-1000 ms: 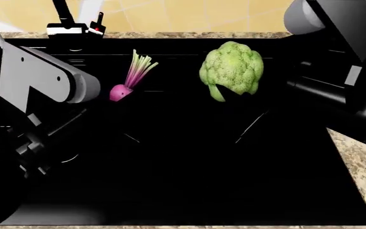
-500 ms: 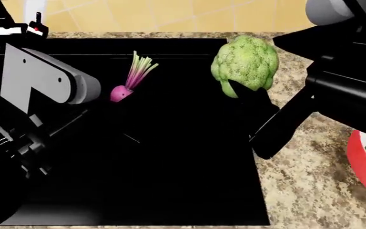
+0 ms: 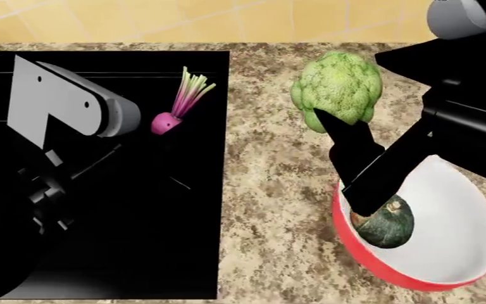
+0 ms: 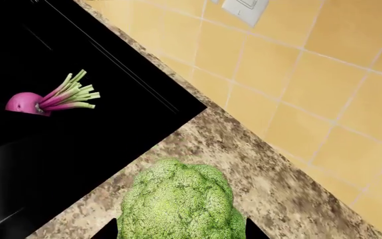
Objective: Pick the broccolis and squashs from the sink and place them in one bowl. Place the beet in the other bowl. Then turn off the sink faucet.
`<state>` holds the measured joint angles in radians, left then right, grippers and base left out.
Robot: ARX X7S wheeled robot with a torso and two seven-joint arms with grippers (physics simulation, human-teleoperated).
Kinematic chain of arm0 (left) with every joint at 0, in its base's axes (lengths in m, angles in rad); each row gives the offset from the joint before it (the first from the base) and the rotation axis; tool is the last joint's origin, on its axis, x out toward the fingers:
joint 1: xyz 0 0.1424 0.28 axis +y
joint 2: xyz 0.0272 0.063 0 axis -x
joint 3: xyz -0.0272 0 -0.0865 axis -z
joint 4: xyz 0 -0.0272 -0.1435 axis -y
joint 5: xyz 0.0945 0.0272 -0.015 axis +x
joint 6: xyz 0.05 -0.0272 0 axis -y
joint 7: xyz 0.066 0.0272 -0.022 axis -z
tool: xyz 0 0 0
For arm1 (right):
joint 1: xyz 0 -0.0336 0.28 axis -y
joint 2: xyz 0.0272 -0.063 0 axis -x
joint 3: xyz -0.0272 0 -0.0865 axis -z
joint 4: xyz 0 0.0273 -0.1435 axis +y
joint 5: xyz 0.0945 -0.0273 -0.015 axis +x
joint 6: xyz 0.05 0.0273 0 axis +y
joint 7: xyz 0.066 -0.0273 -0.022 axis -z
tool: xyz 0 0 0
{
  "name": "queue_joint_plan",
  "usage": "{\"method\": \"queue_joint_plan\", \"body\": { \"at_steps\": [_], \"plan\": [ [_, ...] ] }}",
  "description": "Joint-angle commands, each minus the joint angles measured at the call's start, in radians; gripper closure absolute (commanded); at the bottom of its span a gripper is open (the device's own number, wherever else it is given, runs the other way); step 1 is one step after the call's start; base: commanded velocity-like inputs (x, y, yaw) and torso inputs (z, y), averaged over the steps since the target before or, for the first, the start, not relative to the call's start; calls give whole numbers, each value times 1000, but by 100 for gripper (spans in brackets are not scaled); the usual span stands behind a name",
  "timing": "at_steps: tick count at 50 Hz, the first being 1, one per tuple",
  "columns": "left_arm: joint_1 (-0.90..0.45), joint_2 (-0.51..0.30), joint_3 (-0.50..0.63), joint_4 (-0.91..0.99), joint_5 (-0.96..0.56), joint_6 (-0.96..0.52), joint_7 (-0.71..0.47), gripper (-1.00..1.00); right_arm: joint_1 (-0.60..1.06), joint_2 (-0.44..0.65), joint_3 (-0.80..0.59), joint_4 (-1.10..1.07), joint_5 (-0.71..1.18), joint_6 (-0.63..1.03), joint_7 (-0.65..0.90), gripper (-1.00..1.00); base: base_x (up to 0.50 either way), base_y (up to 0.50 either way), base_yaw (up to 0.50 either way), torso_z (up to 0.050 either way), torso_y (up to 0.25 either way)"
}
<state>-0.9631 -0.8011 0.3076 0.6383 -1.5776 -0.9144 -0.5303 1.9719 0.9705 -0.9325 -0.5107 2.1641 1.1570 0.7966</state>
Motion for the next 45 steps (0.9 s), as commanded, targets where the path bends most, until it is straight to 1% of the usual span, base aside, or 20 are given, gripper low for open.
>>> {"method": "queue_joint_plan", "body": {
  "at_steps": [1,6,11,18,27,45],
  "plan": [
    [-8,4,5,-1,-5,2,-6,100,9,17,11,-9,-1,4,5,100,0,-500,0,0,0],
    [-5,4,6,-2,1,5,-2,100,21,20,13,-12,8,10,10,100,0,-477,0,0,0],
    [0,2,6,-2,4,8,1,100,43,36,7,-13,46,29,14,100,0,0,0,0,0],
    [7,2,8,-7,16,12,12,100,104,72,-9,28,149,78,9,100,0,0,0,0,0],
    [12,5,10,-15,26,17,24,100,196,96,-88,96,269,178,57,100,0,0,0,0,0],
    [4,6,16,-18,22,18,25,100,184,104,-171,86,311,253,90,100,0,0,0,0,1]
  ]
}}
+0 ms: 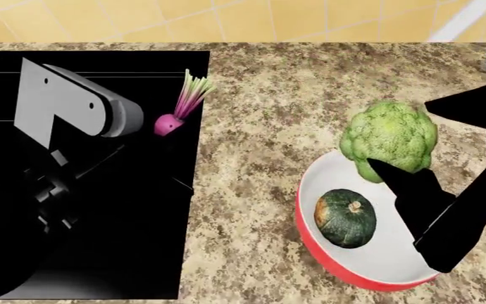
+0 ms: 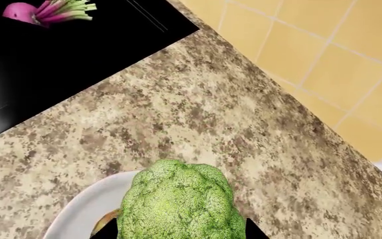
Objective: Pick the broccolis and squashs from the sink and place them in one bowl. Place the beet in the other bowl. Then turn off the sink faucet.
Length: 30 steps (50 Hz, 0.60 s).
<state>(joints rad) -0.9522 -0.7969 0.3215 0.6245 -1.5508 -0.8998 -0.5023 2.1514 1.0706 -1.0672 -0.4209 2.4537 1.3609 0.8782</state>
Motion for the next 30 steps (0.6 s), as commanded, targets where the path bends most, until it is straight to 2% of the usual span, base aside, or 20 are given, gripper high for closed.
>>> {"method": "queue_joint_plan", "body": {
  "at_steps": [1,28,29,30],
  "plan": [
    [-8,1,2,-4,-6,3,-3,100,3,4,-40,-6,22,52,9,100,0,0,0,0,0],
    [-14,2,14,-3,-6,2,-13,100,13,18,-125,-26,58,85,49,100,0,0,0,0,0],
    [-13,2,14,-3,-6,3,-13,100,14,18,-127,-26,59,85,50,-100,0,0,0,0,0],
    [-13,2,14,-3,-7,3,-14,100,16,18,-128,-25,60,85,51,-100,0,0,0,0,0]
  ]
}}
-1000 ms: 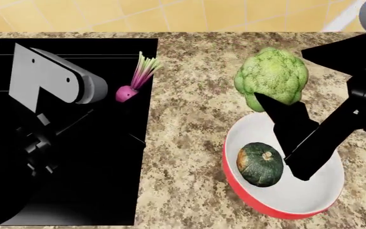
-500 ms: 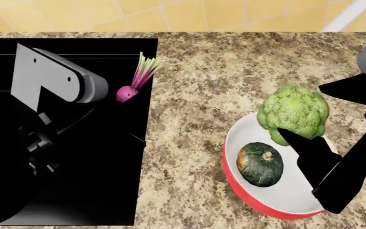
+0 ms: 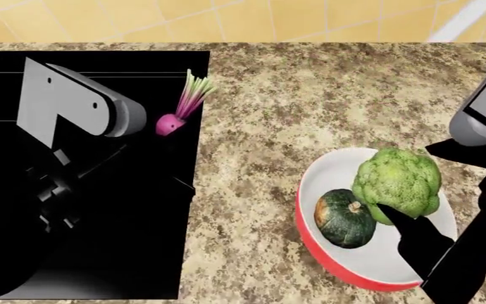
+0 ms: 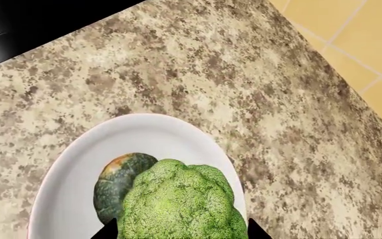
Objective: Pick the broccolis and squashs from the sink and place them in one bowl. Place the beet in the other bowl. Then turn off the sink faucet.
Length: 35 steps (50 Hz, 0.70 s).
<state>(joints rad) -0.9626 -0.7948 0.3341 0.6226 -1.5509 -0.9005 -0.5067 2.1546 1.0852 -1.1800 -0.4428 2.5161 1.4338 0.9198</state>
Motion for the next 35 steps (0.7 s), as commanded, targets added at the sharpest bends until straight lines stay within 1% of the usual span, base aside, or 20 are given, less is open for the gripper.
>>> {"method": "queue_joint_plan", "body": {
  "at_steps": [1,16,22,26,31,35],
  "plan": [
    [-3,-1,2,0,-7,4,-10,100,15,3,-17,-3,-1,12,11,-100,0,0,0,0,0],
    [-9,-3,2,0,-17,7,-12,100,68,-8,-32,10,32,19,44,-100,0,0,0,0,0],
    [-7,-3,1,0,-15,10,-8,100,84,-16,49,22,13,-28,16,-100,0,0,0,0,0],
    [1,-7,-3,0,-11,17,-4,100,59,-5,122,5,-23,-80,-20,-100,0,0,0,0,0],
    [8,-9,-7,-1,-7,24,-4,100,-4,23,194,-34,-115,-134,-56,-100,0,0,0,0,0],
    [10,-10,-9,-5,-3,28,-5,100,-116,58,240,-128,-208,-245,-79,-100,0,0,0,0,0]
  ]
}}
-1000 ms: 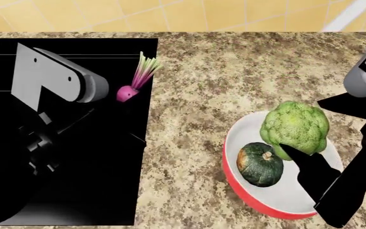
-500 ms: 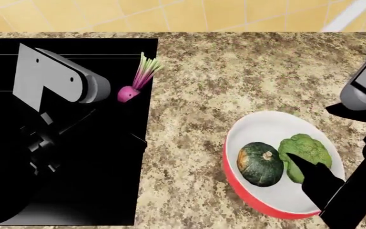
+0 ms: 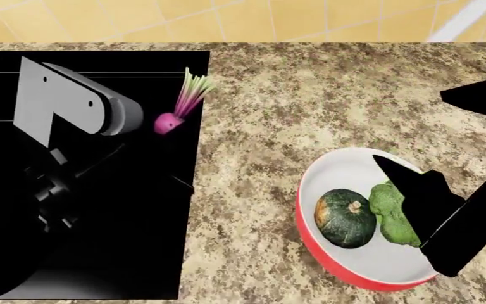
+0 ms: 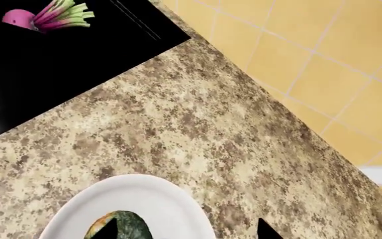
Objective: Pick the broccolis and squashs from the sink and place them in one bowl. Place the beet in the other bowl. Then turn off the sink faucet.
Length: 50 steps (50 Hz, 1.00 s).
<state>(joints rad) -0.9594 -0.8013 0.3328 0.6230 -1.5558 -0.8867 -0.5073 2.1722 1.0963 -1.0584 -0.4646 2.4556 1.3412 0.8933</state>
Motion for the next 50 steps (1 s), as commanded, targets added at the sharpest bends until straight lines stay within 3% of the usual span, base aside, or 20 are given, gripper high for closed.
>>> {"method": "queue_joint_plan", "body": {
  "at_steps": [1,14,50],
  "plan": [
    [7,-3,-7,-7,3,14,-5,100,-161,55,131,-124,-175,-191,-55,-100,0,0,0,0,0],
    [-16,-21,-42,22,-51,34,-36,100,-369,49,183,-292,-359,-520,48,-100,0,0,0,0,1],
    [21,-20,-39,-20,8,57,3,100,-541,-34,172,-367,-491,-728,224,-100,0,477,0,0,0]
  ]
}}
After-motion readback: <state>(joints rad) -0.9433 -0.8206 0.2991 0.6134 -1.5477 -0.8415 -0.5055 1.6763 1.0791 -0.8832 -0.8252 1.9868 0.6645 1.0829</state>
